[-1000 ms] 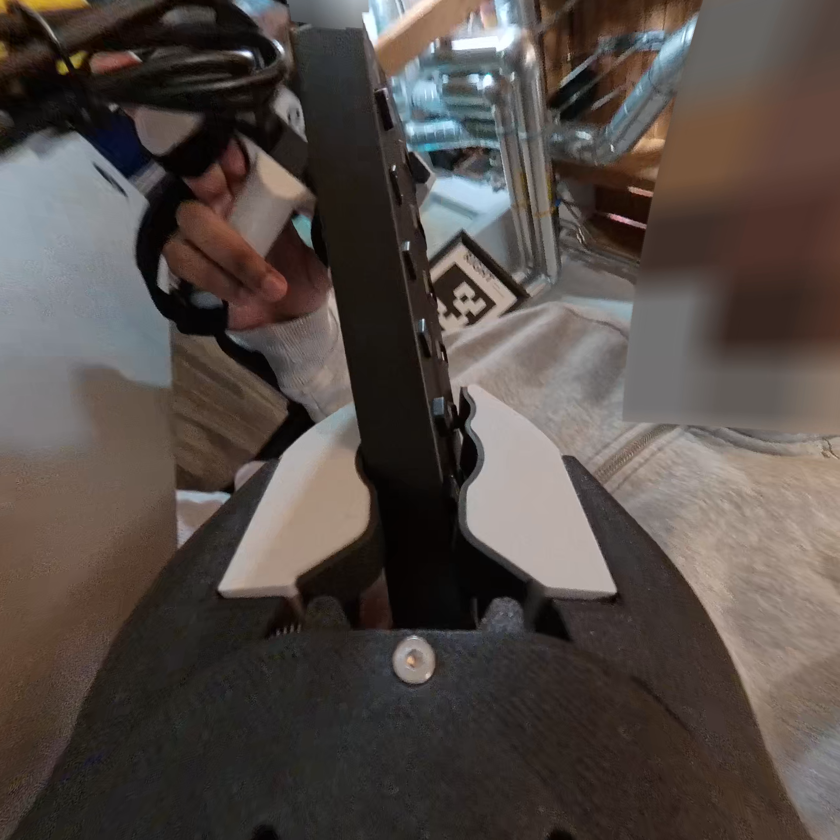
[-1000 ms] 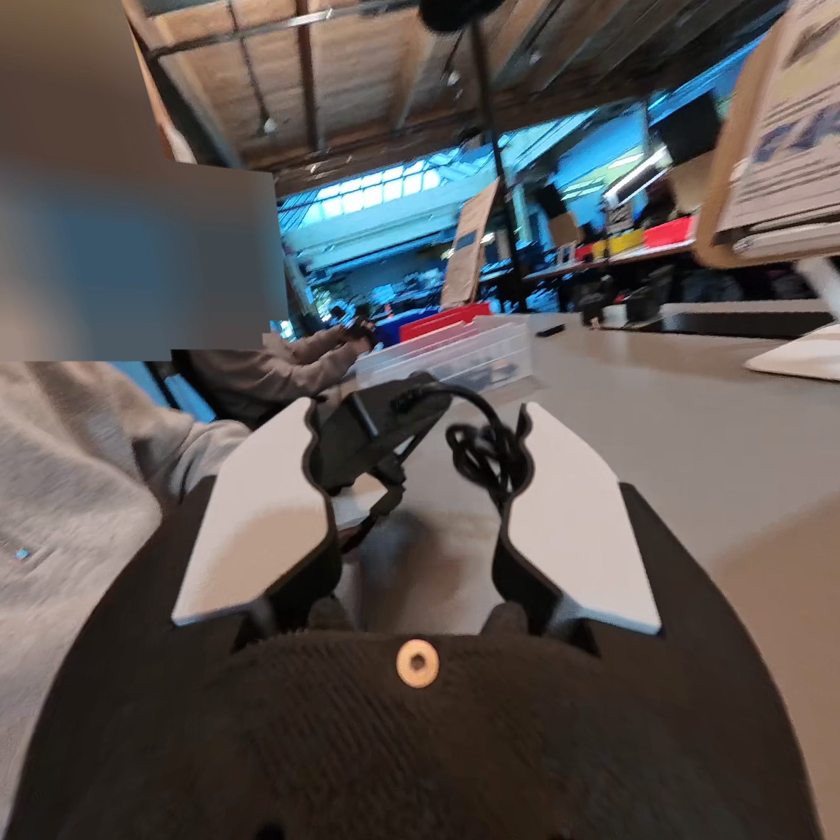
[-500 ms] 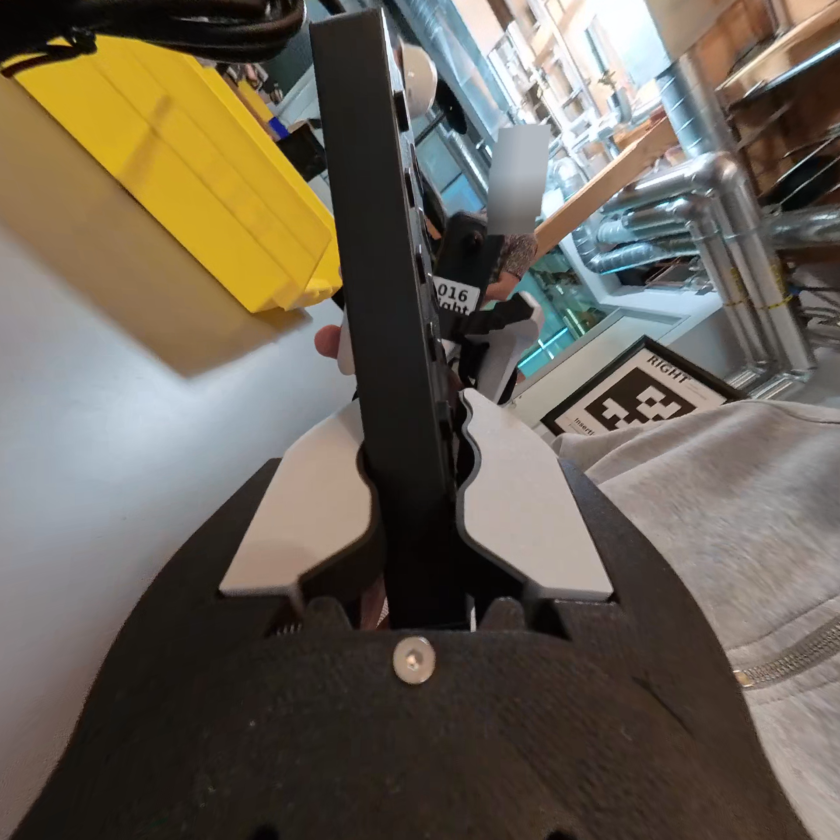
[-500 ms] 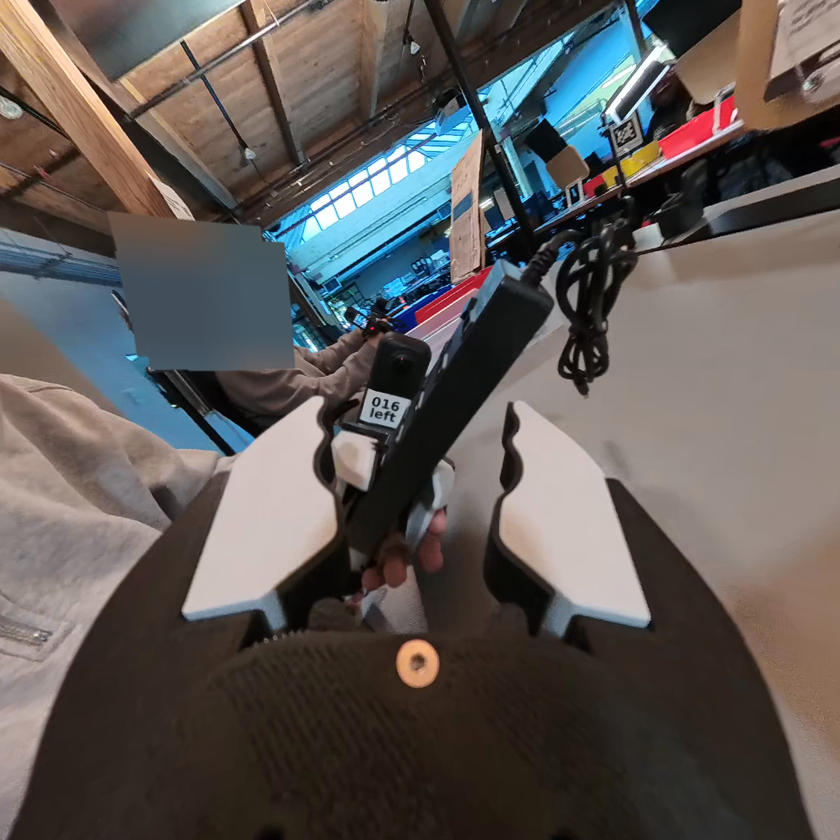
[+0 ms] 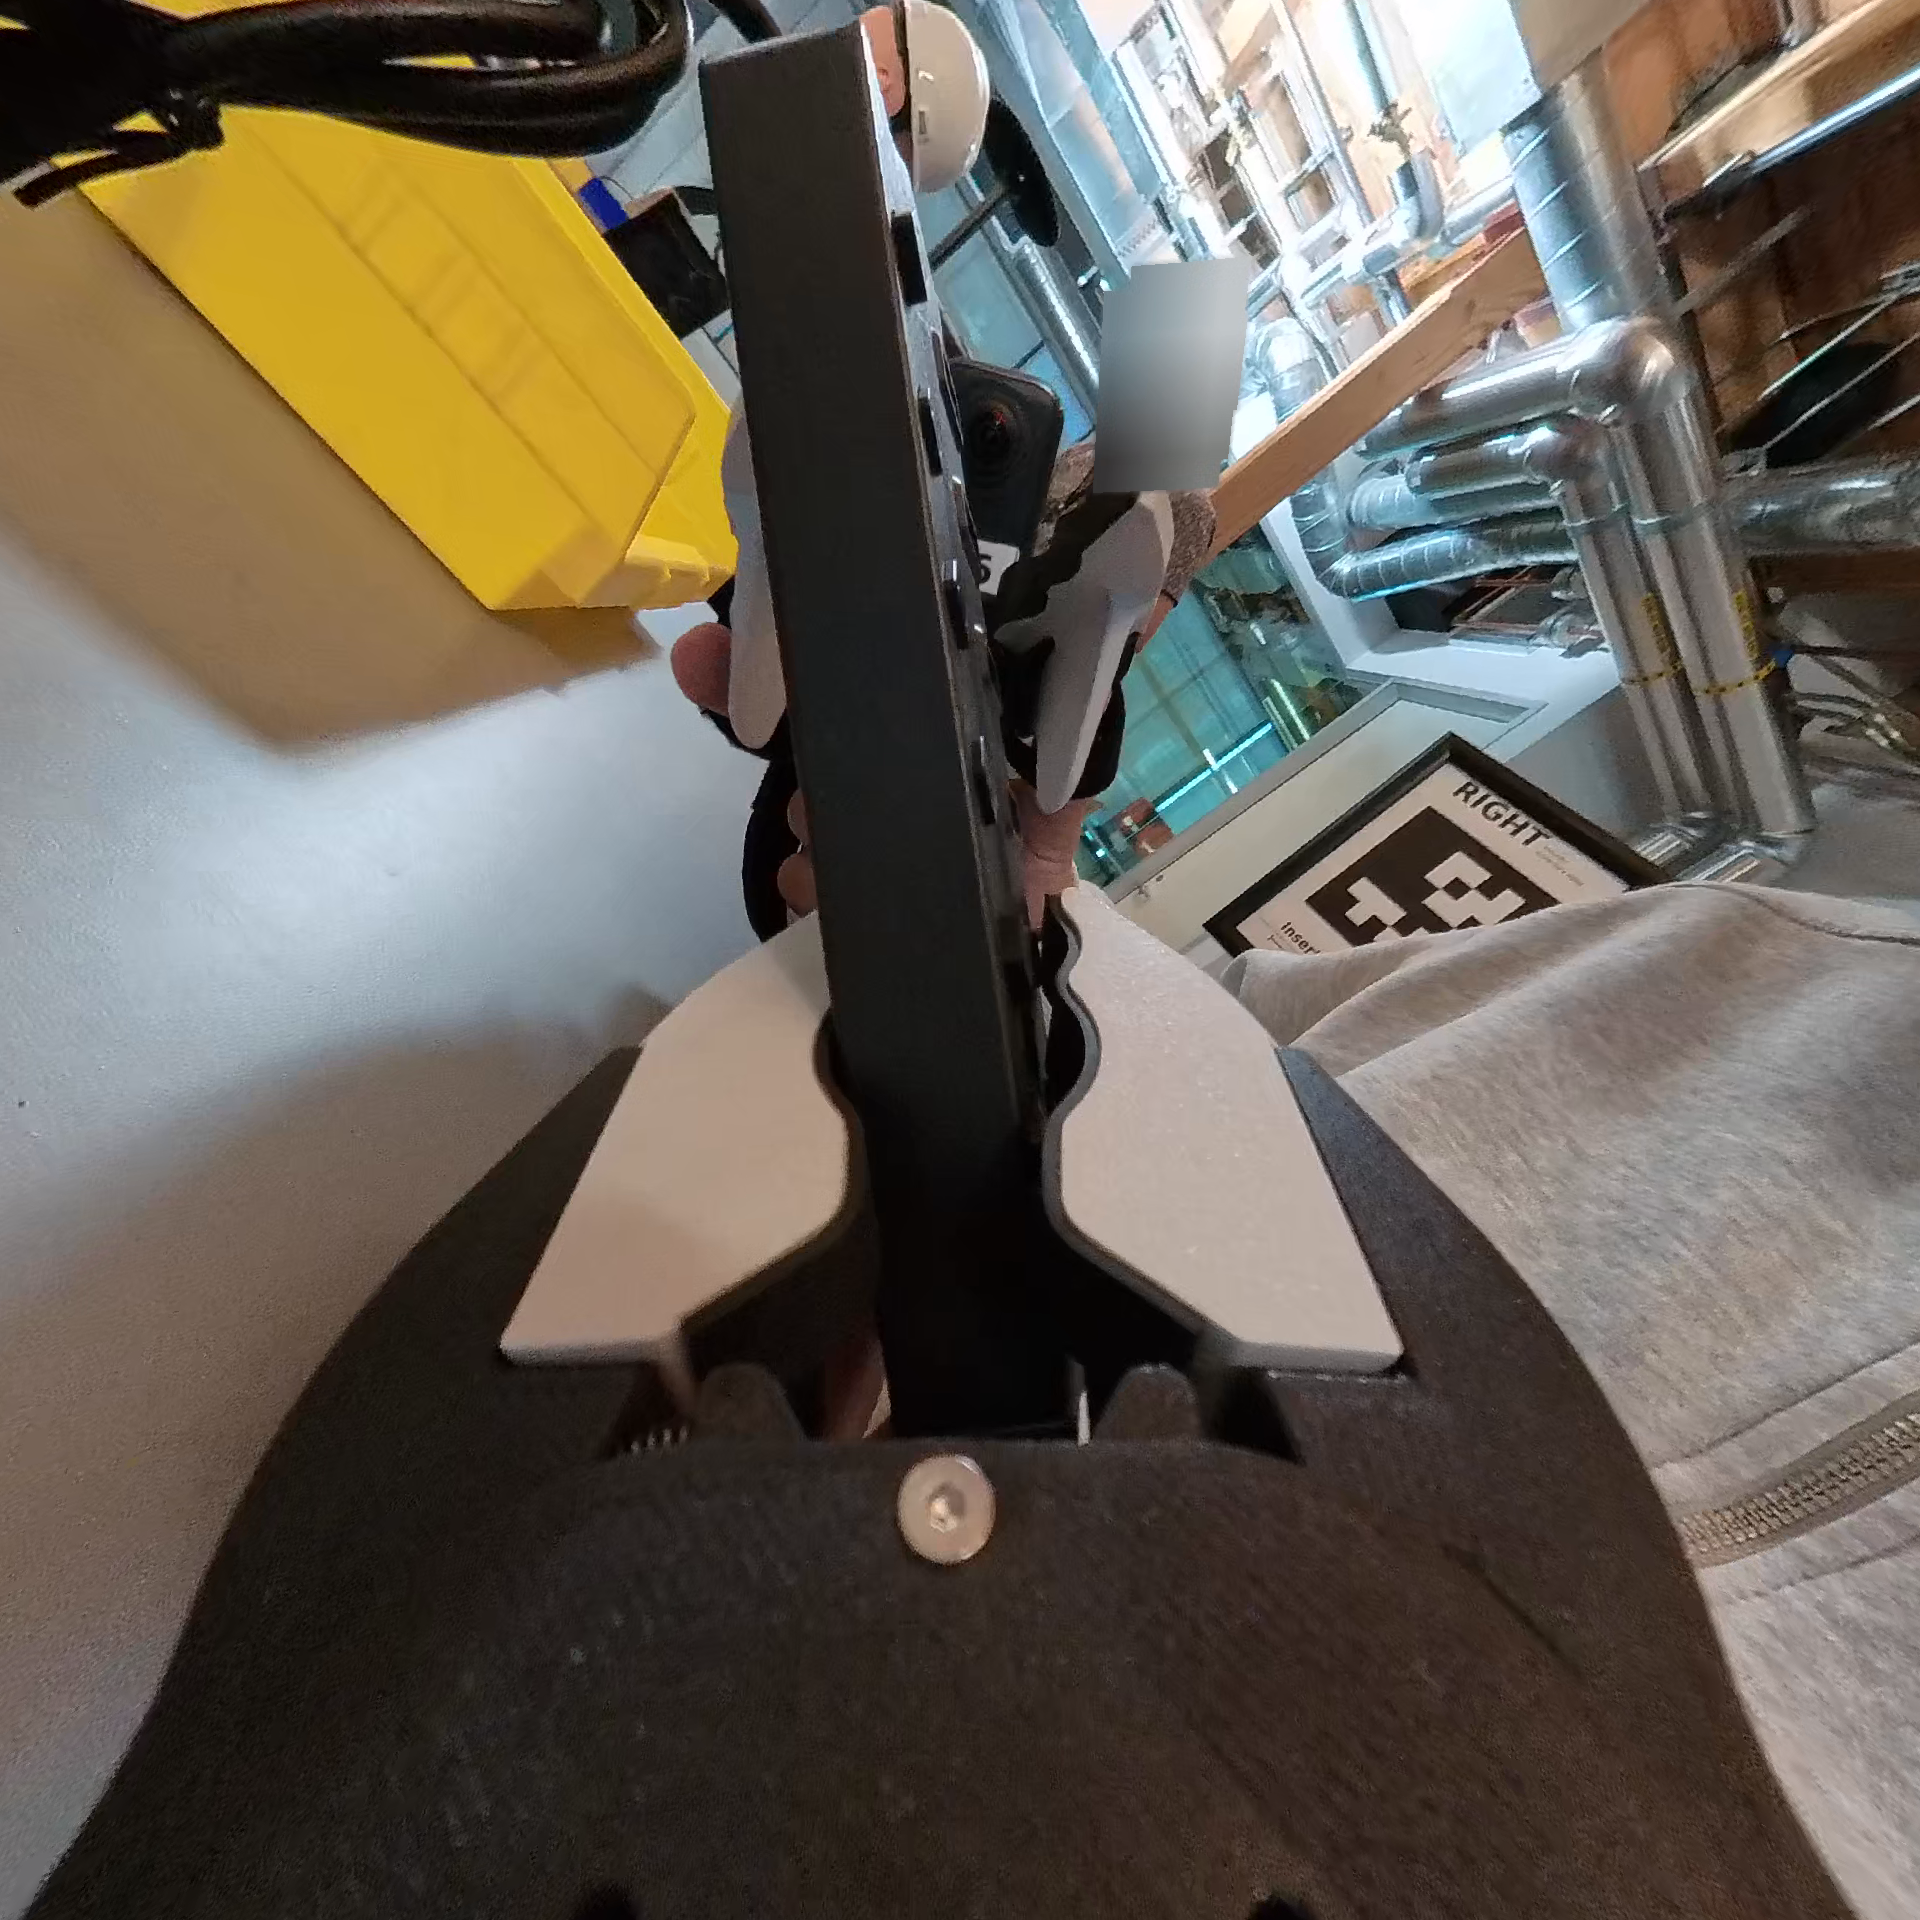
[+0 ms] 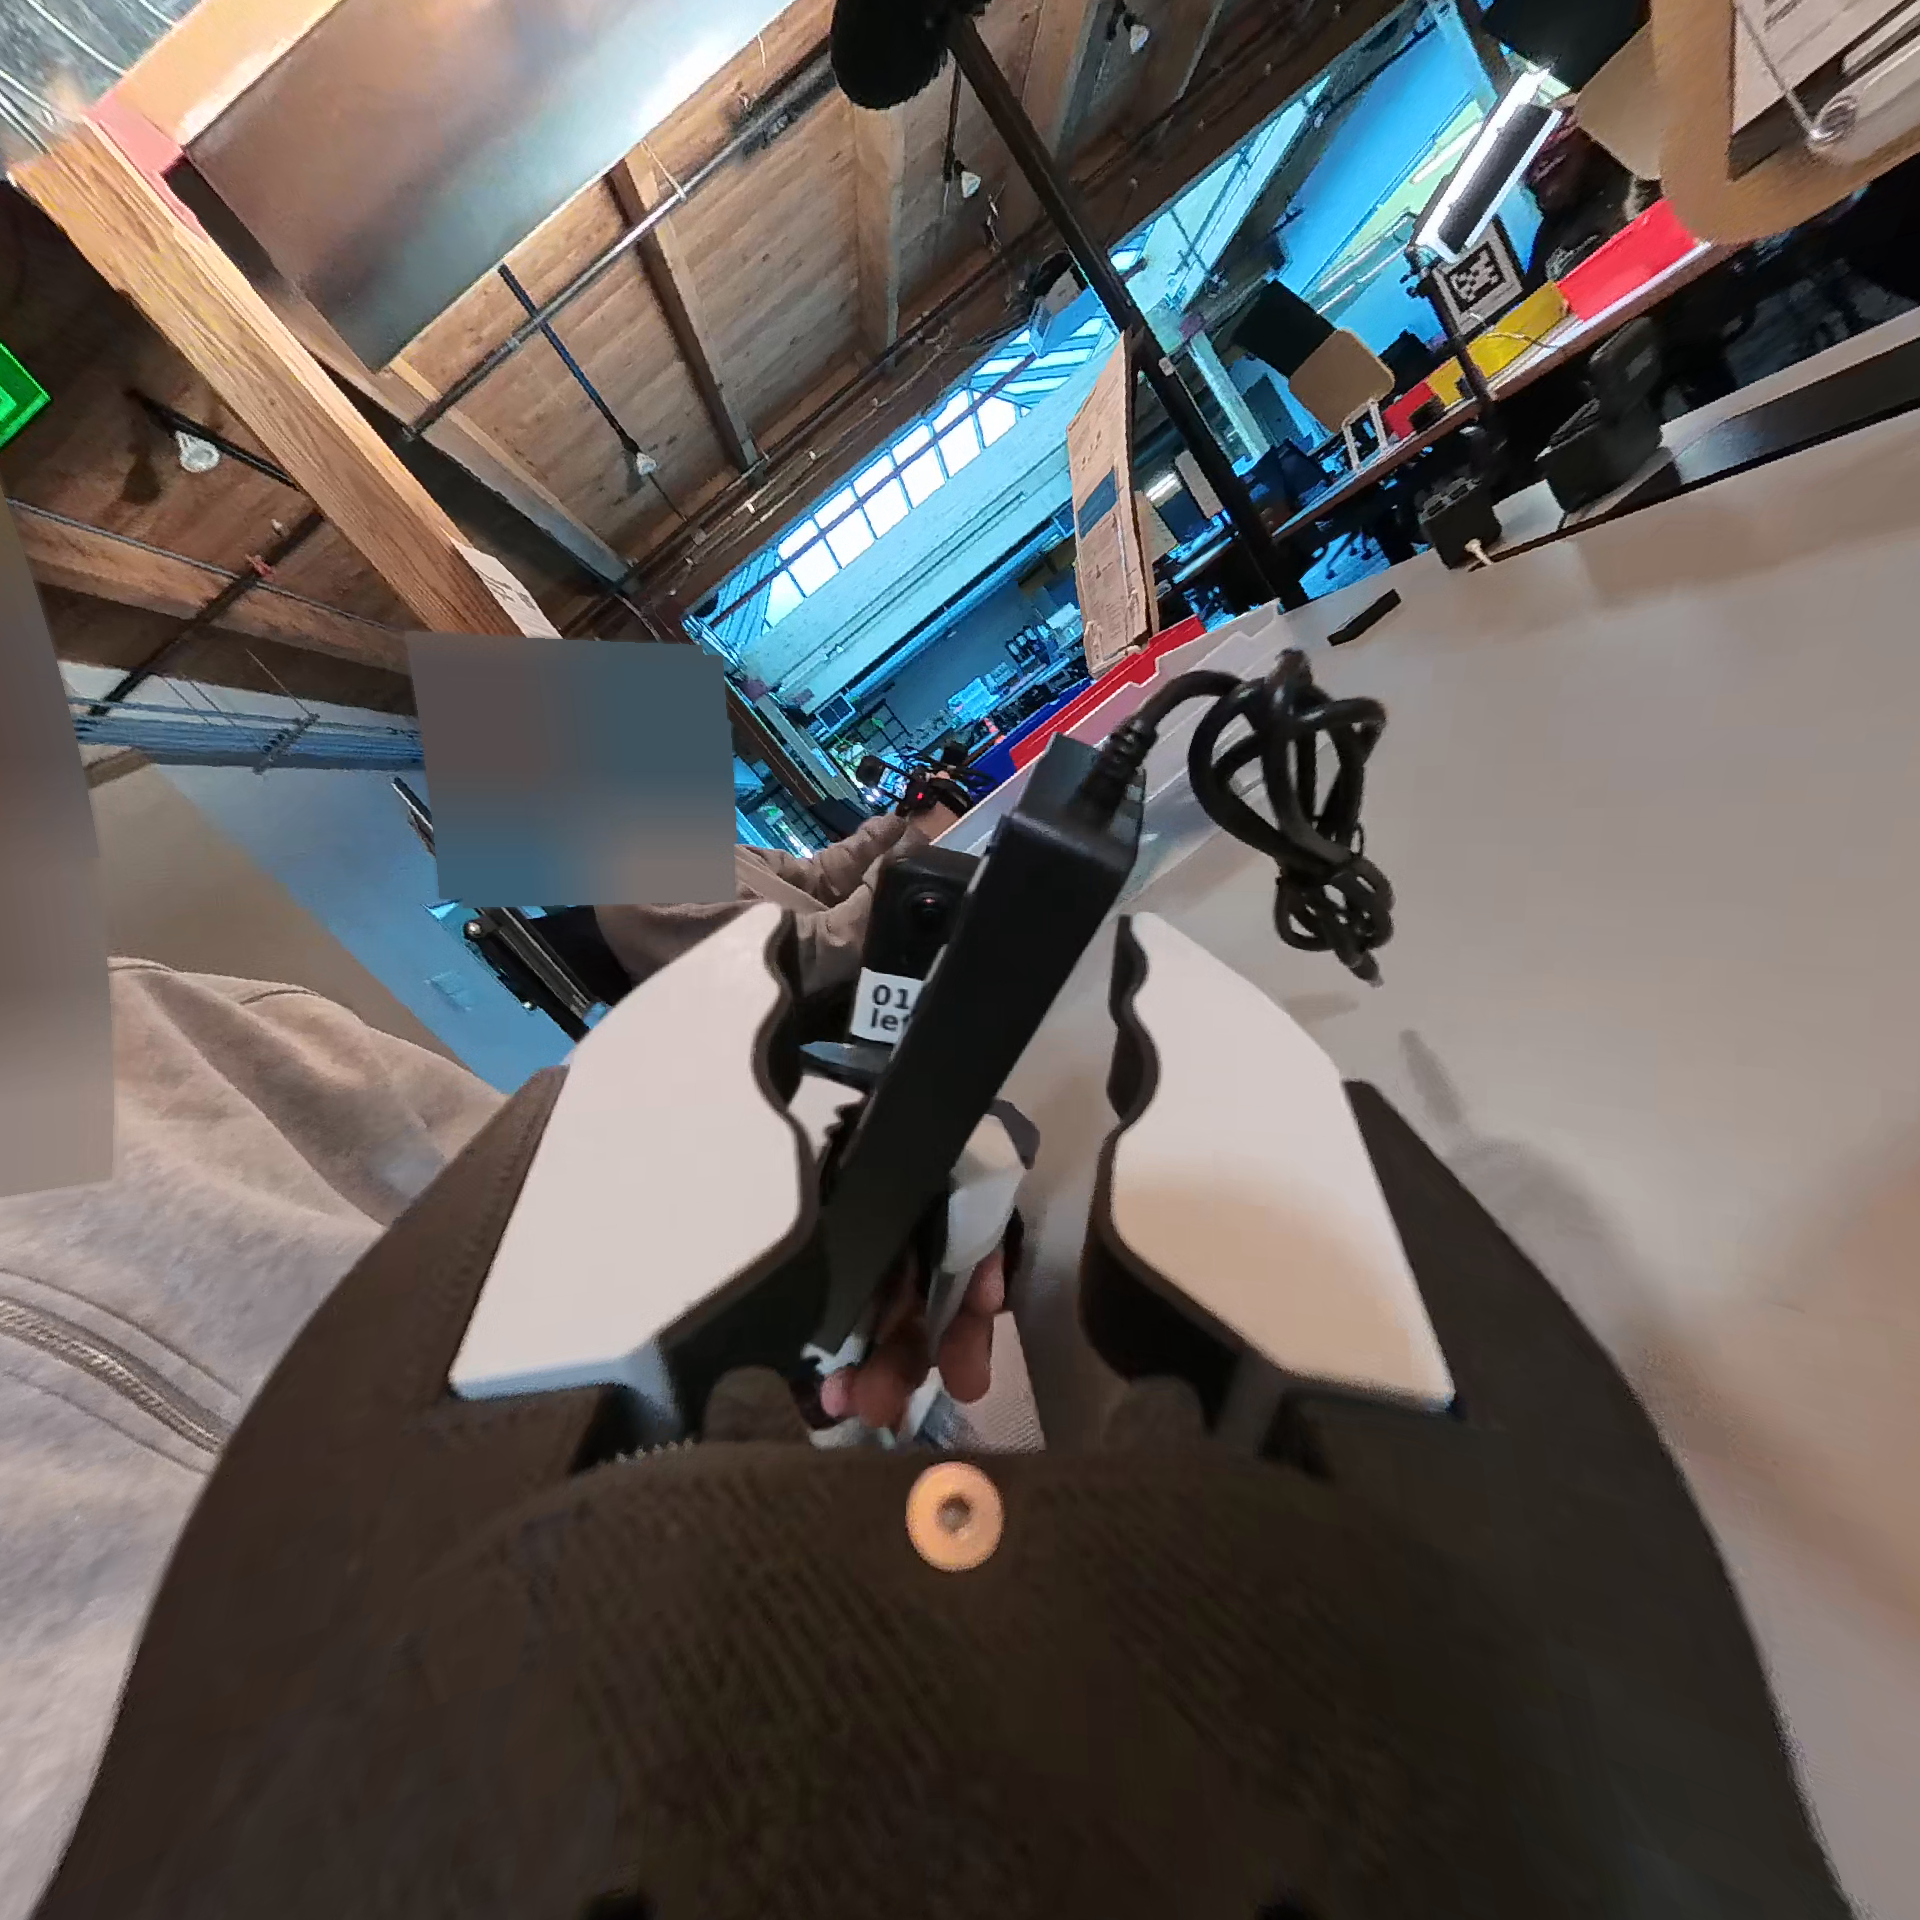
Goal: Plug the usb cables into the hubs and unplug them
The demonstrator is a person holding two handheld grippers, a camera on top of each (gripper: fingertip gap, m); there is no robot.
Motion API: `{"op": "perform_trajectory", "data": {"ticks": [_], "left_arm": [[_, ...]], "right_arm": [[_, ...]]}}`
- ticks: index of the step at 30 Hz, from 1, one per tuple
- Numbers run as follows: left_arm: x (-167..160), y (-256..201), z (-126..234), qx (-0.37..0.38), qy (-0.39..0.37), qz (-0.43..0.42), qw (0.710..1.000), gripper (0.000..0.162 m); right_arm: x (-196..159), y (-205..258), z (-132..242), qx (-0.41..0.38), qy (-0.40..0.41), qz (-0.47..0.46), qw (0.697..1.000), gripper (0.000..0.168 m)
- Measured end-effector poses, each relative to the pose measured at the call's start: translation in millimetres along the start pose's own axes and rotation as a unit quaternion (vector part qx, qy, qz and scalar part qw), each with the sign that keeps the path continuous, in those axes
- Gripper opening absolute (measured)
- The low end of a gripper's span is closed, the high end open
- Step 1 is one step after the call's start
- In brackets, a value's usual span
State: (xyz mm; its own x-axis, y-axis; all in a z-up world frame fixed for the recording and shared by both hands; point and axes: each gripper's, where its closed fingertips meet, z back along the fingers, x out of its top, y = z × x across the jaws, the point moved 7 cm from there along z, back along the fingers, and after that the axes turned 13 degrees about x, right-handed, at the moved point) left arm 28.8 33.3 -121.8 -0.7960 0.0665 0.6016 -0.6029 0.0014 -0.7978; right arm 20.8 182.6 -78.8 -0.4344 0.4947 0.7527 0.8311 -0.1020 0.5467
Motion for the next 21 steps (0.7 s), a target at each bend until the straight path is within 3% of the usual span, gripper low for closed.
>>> {"op": "perform_trajectory", "data": {"ticks": [6,21], "left_arm": [[0,9,4,-0.016,0.004,0.036,0.999,0.032],[-5,8,3,-0.014,0.026,0.015,0.999,0.032]], "right_arm": [[-2,-6,1,0.004,-0.006,-0.036,0.999,0.058],[-8,-11,-2,-0.008,0.029,-0.036,0.999,0.052]]}}
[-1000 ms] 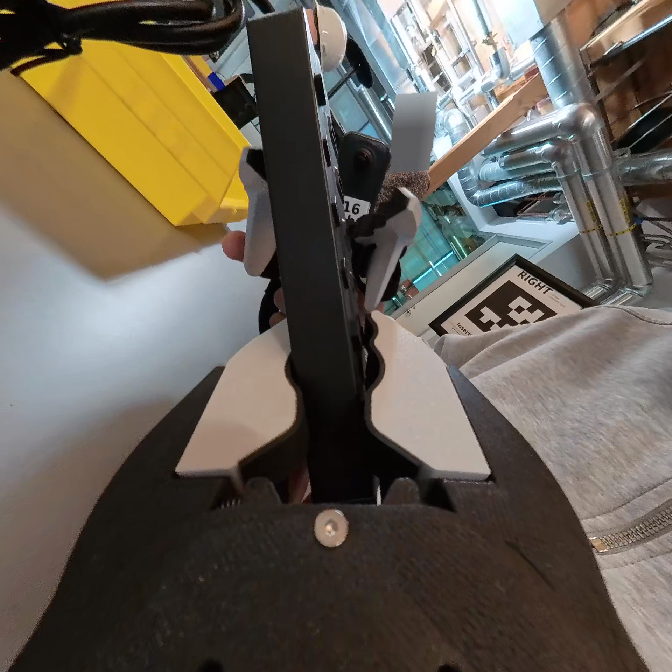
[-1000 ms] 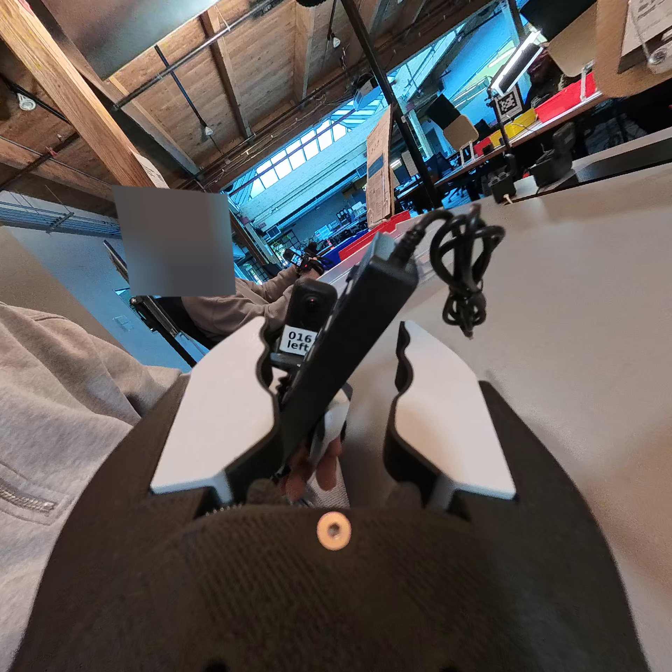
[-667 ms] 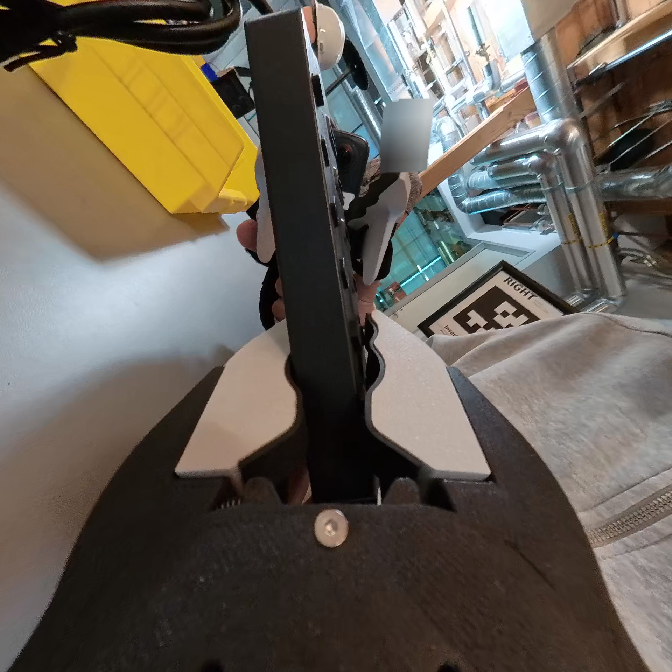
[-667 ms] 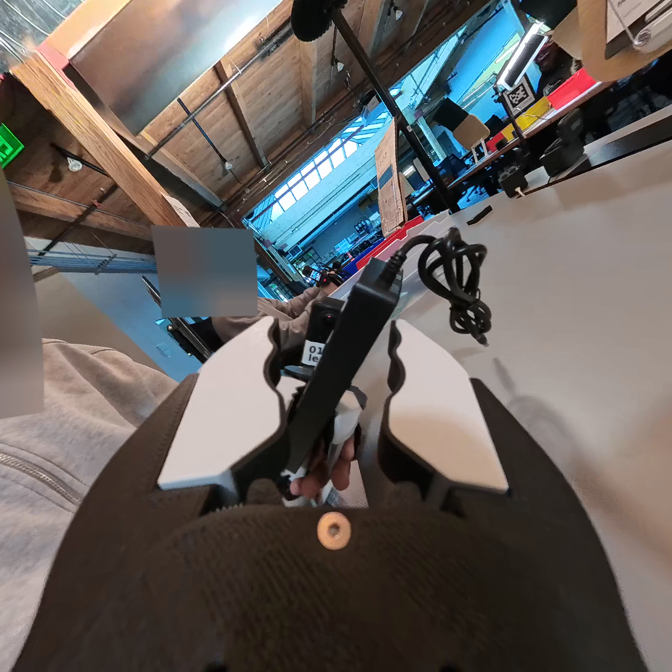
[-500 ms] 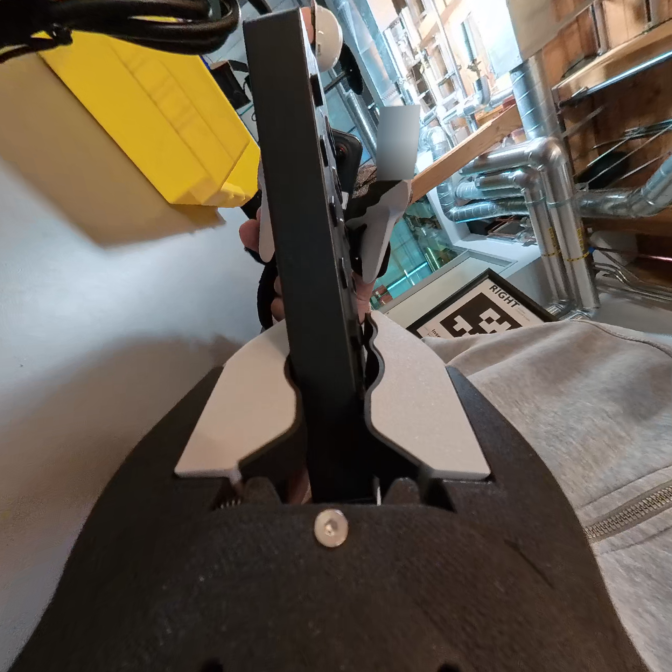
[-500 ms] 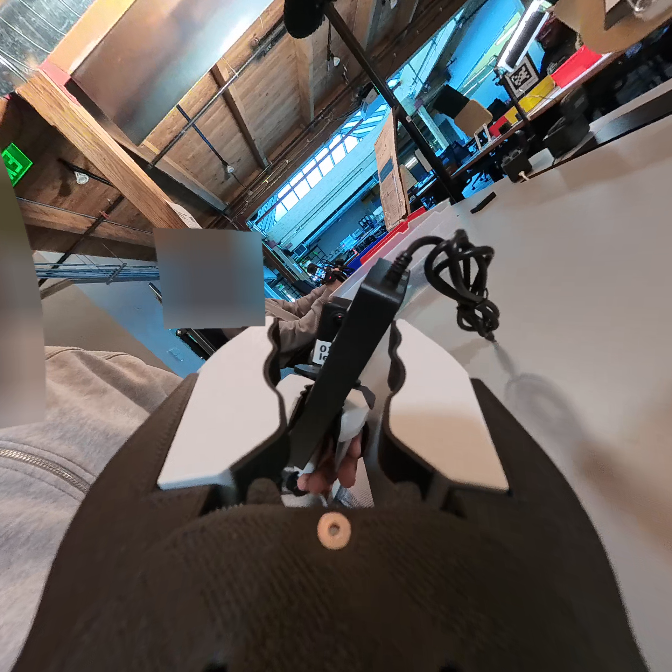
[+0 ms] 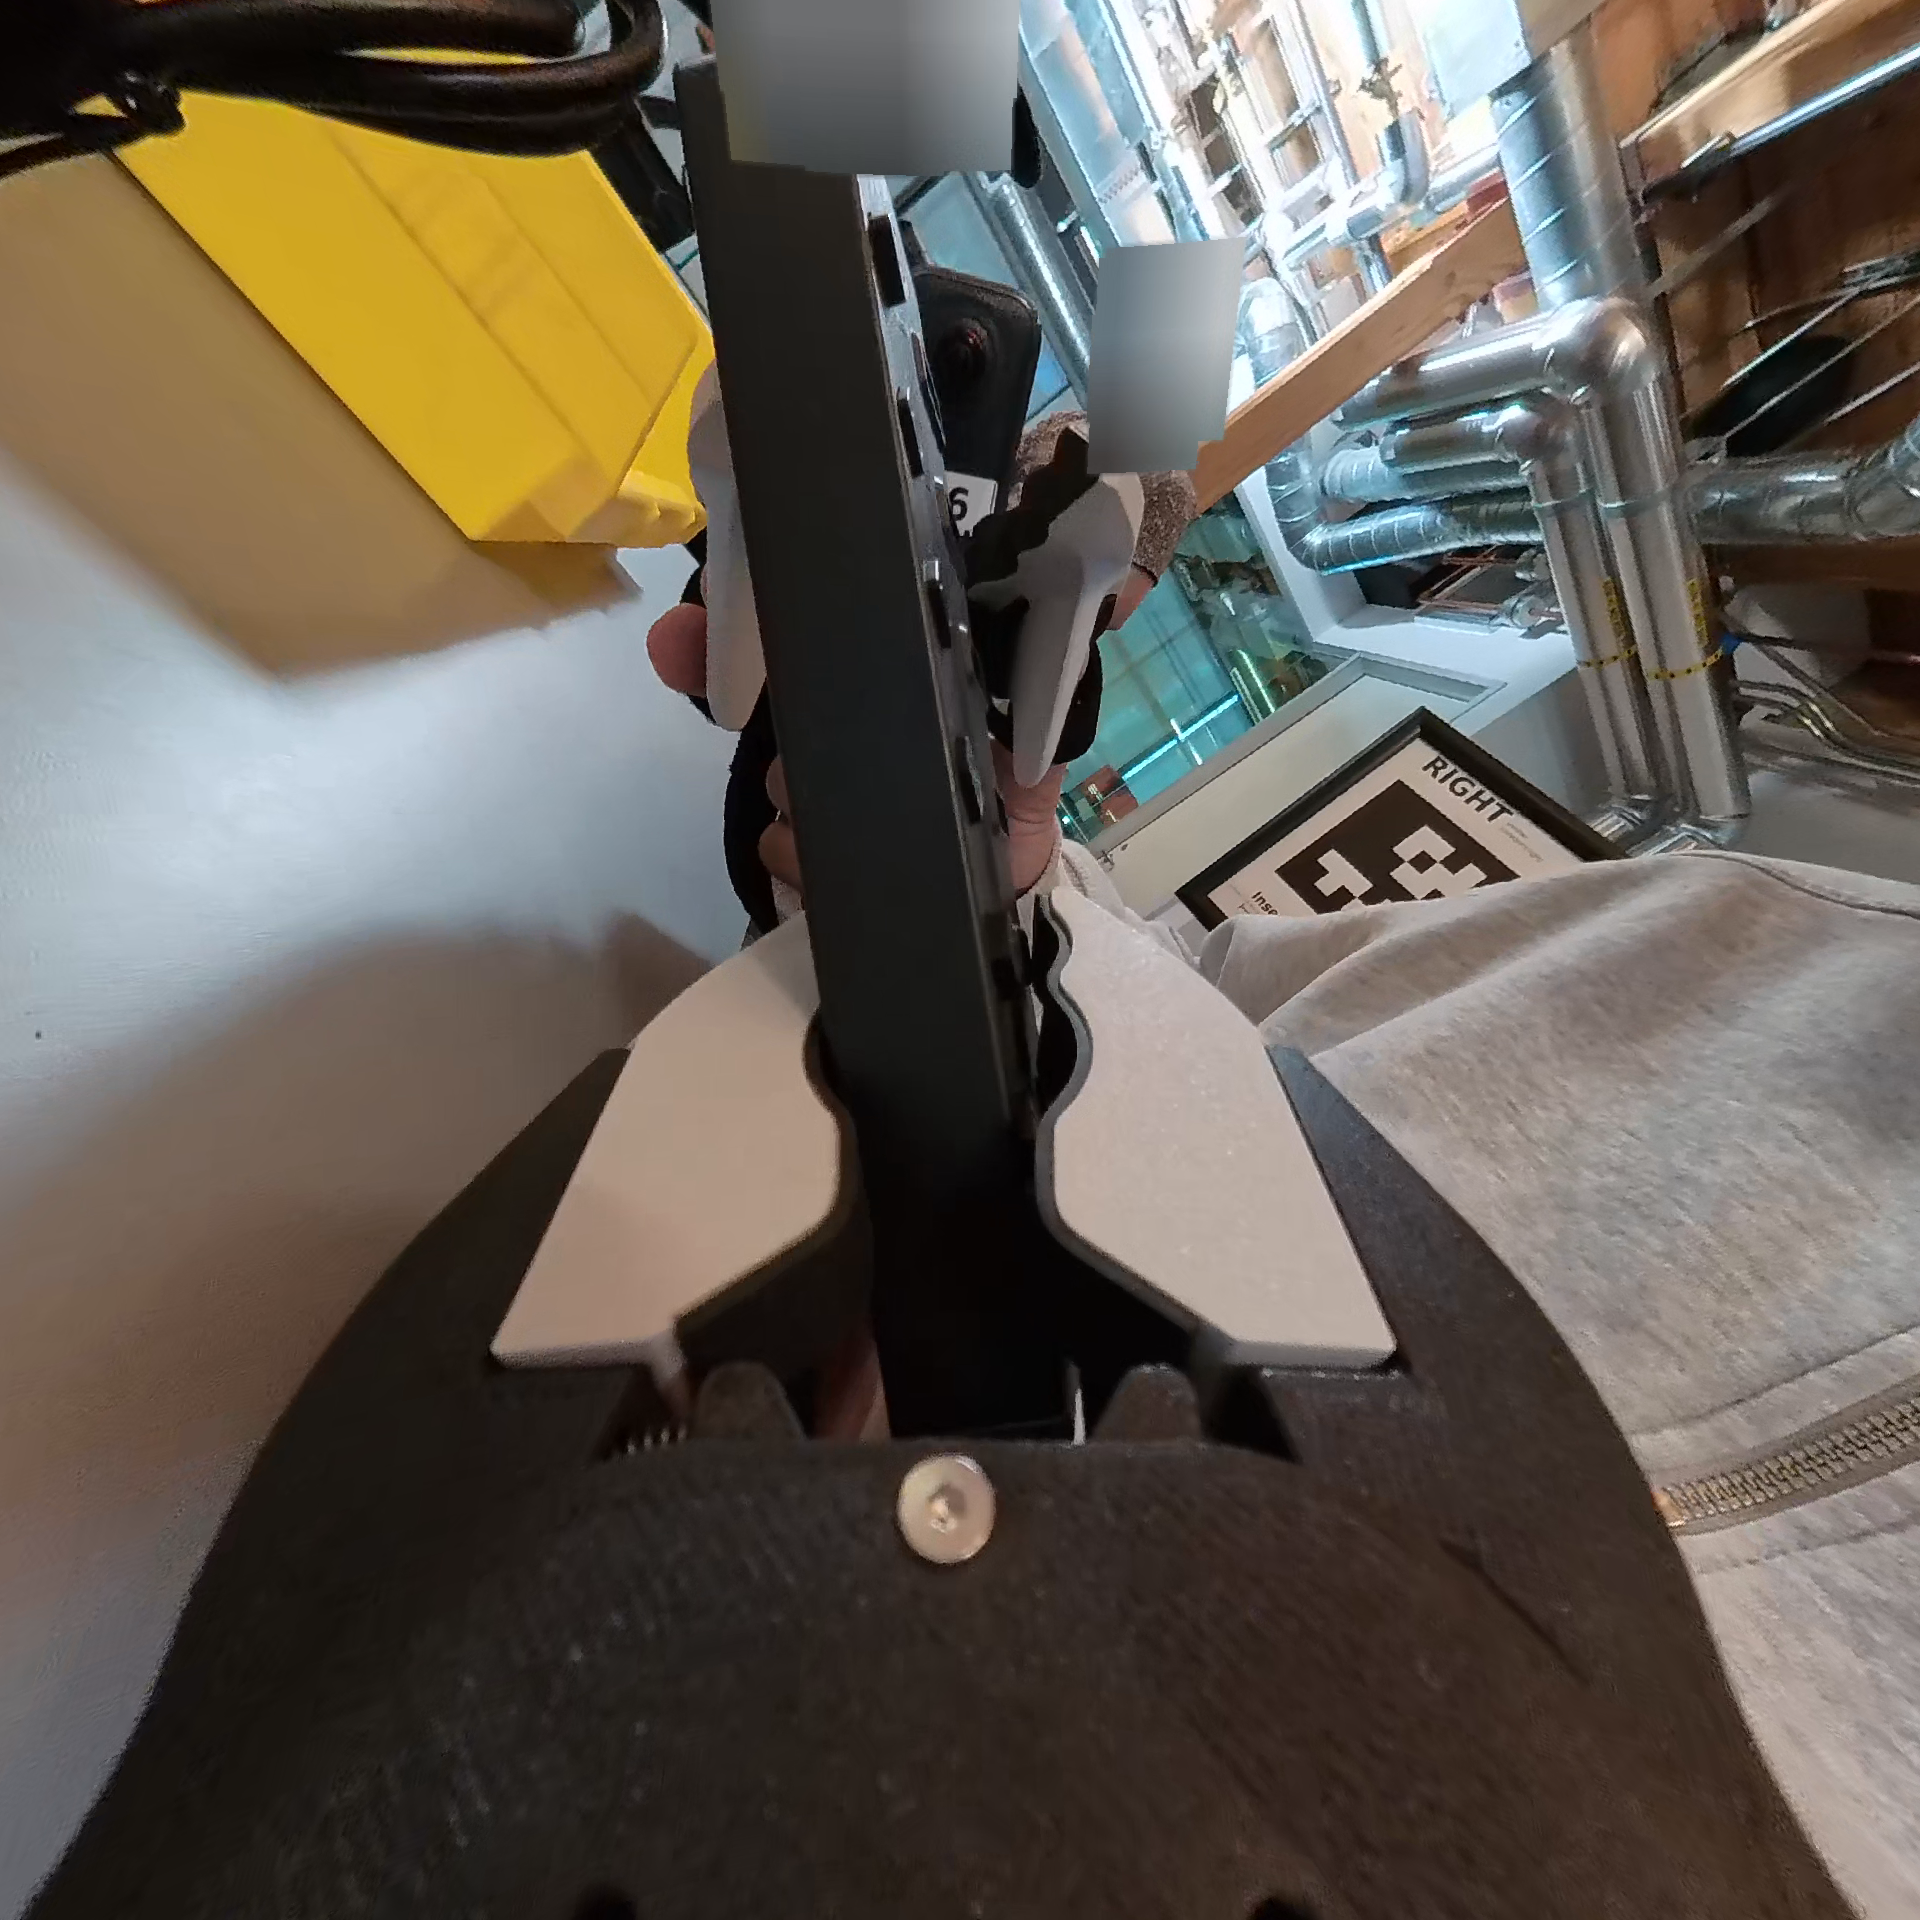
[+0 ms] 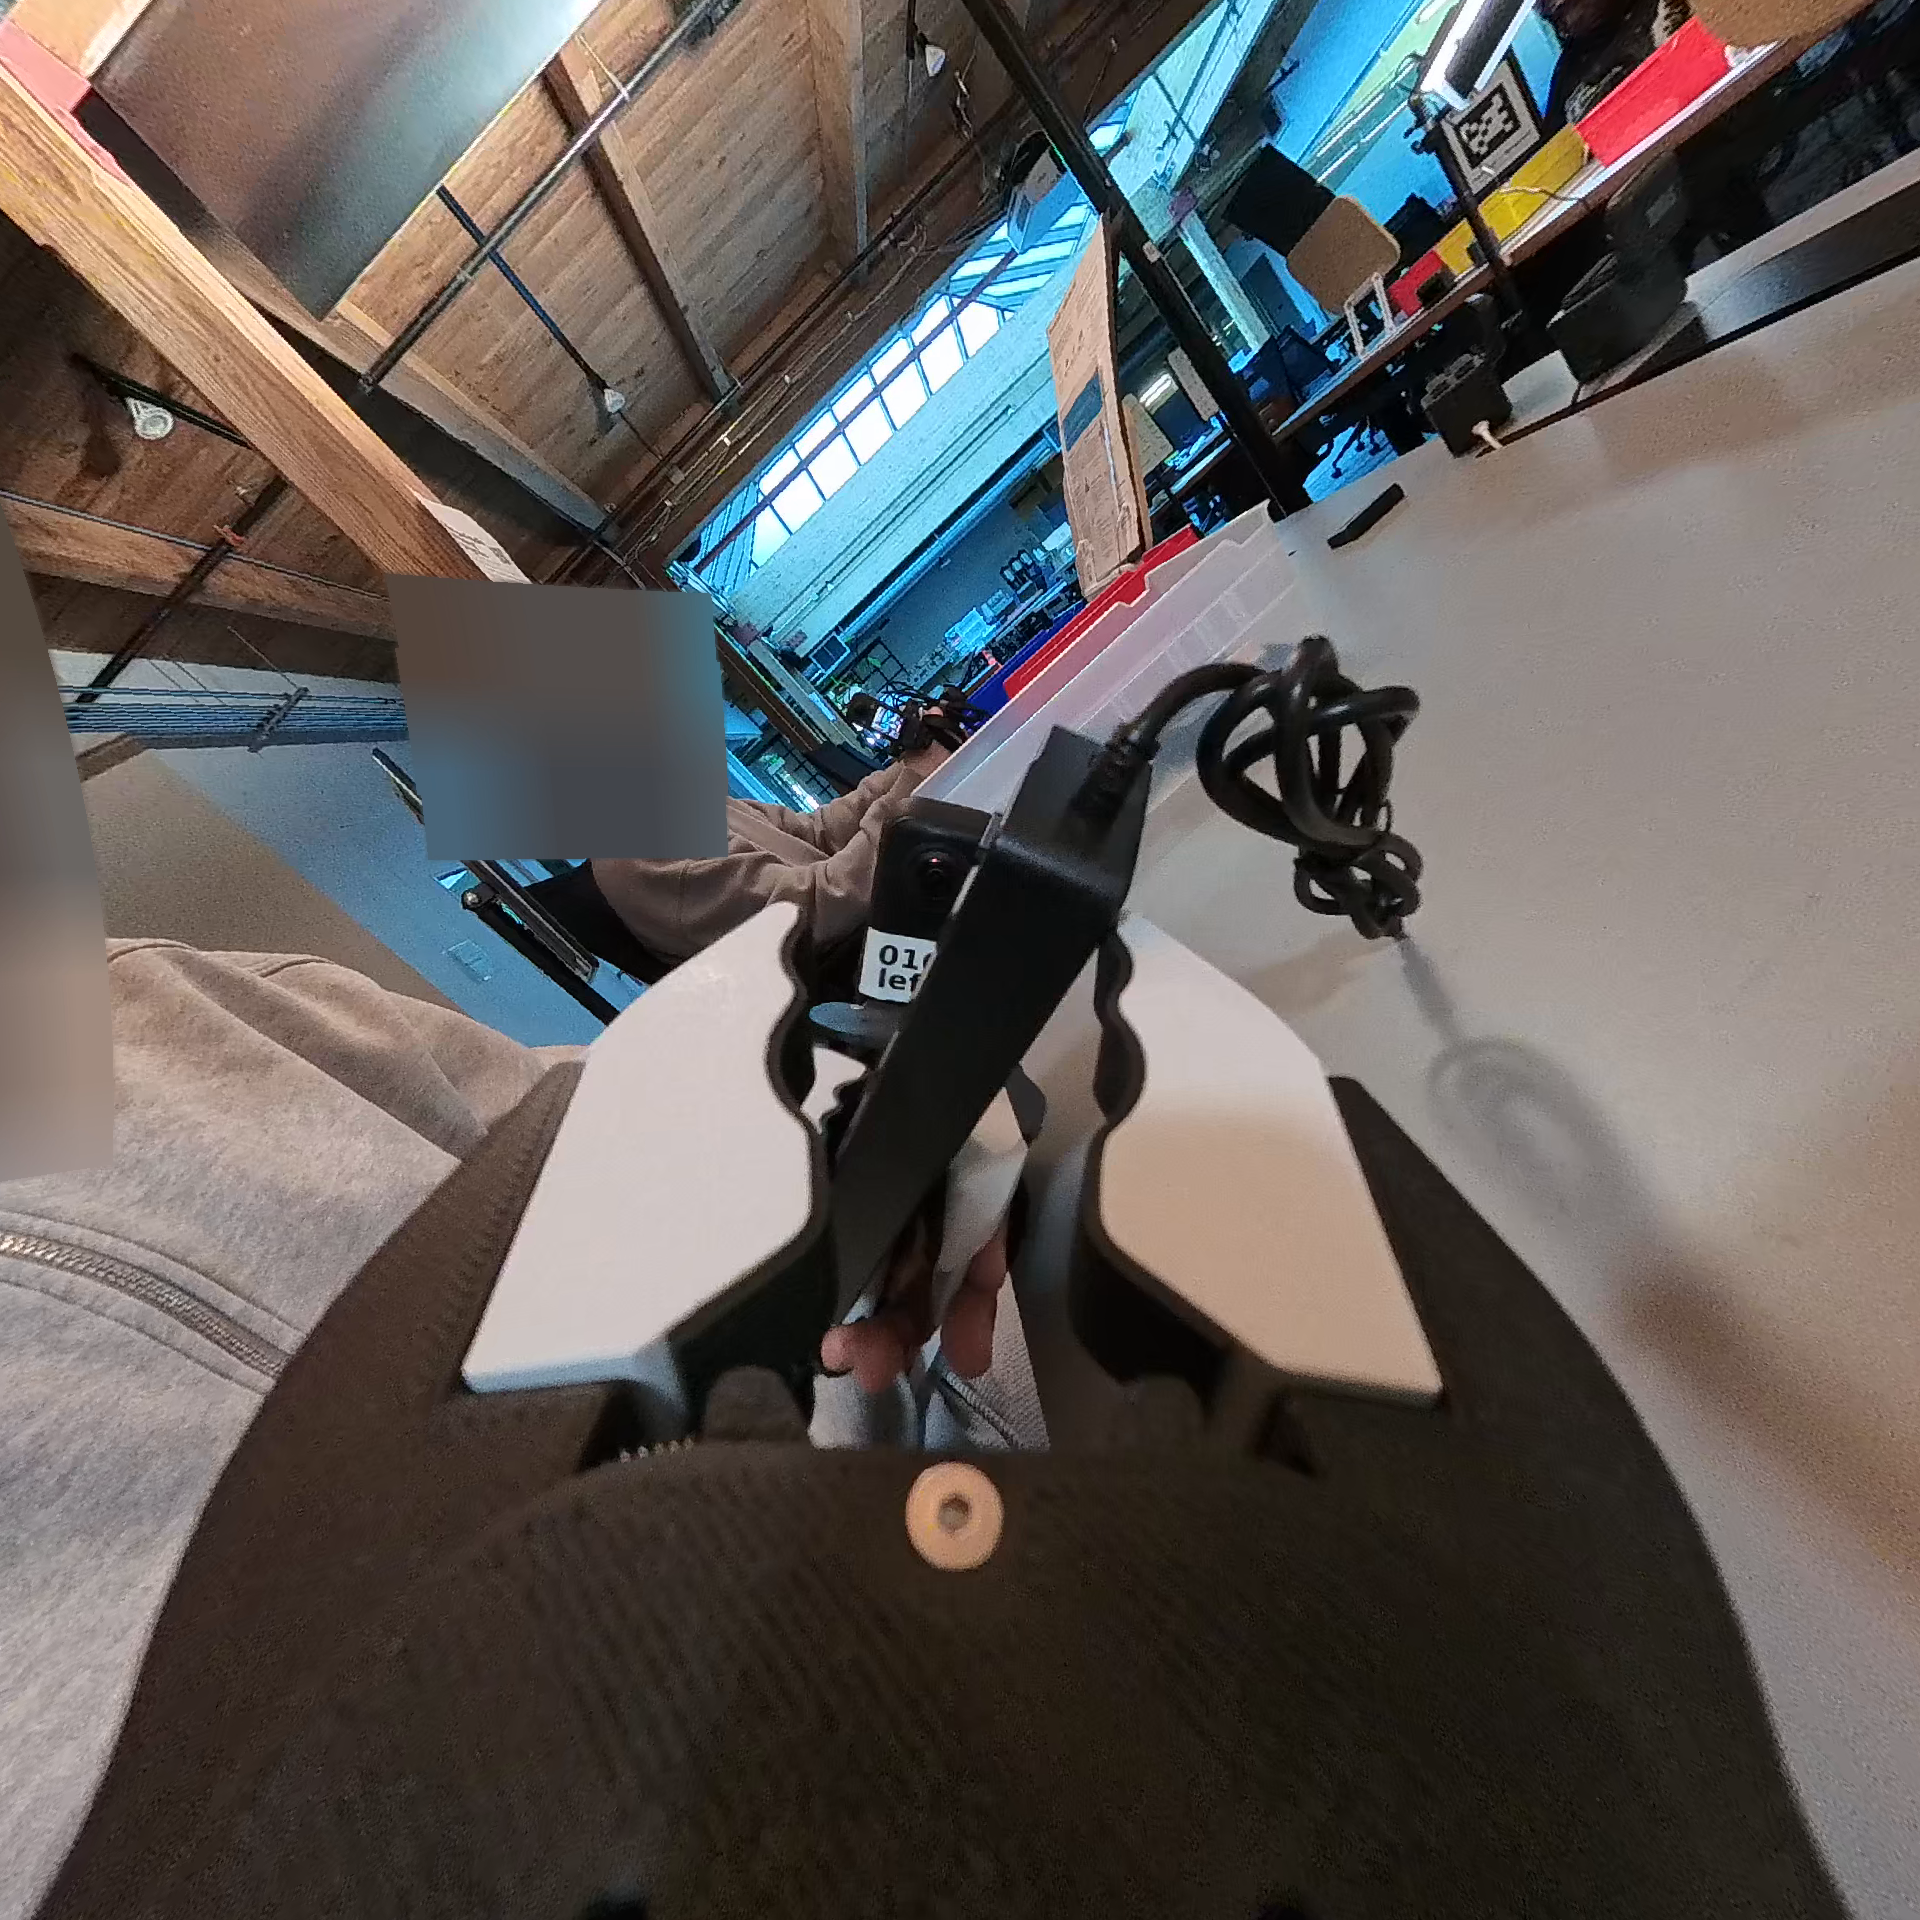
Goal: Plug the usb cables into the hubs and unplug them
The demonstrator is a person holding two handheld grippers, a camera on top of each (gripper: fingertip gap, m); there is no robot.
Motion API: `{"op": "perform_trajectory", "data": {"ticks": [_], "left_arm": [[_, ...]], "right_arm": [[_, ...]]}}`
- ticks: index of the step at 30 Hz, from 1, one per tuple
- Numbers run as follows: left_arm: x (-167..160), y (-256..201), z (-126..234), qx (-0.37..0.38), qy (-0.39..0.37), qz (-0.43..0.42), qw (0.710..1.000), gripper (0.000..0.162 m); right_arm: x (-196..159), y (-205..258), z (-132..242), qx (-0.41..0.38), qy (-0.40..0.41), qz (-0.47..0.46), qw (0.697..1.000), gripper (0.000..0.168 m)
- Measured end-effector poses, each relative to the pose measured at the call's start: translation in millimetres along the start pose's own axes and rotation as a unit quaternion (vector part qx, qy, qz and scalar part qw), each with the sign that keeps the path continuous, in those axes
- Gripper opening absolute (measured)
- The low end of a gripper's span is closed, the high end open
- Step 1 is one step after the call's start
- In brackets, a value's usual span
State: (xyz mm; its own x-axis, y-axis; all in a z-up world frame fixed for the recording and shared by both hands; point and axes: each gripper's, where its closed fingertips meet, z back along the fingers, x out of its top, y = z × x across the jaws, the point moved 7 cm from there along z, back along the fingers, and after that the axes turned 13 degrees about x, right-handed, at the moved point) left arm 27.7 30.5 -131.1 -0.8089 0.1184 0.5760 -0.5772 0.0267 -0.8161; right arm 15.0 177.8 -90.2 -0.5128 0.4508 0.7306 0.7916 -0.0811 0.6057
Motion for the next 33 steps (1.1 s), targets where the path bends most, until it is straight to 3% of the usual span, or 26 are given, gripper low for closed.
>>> {"op": "perform_trajectory", "data": {"ticks": [3,7,33], "left_arm": [[-1,0,-1,0.001,0.001,-0.003,1.0,0.032],[-3,-1,-2,0.004,0.007,-0.015,1.0,0.032],[-12,-6,-8,-0.006,0.049,-0.045,0.998,0.045]], "right_arm": [[0,-1,1,-0.004,0.002,-0.001,1.0,0.049],[-1,-3,5,-0.022,0.018,0.004,1.0,0.031],[-4,0,1,0.019,0.032,-0.037,0.999,0.028]]}}
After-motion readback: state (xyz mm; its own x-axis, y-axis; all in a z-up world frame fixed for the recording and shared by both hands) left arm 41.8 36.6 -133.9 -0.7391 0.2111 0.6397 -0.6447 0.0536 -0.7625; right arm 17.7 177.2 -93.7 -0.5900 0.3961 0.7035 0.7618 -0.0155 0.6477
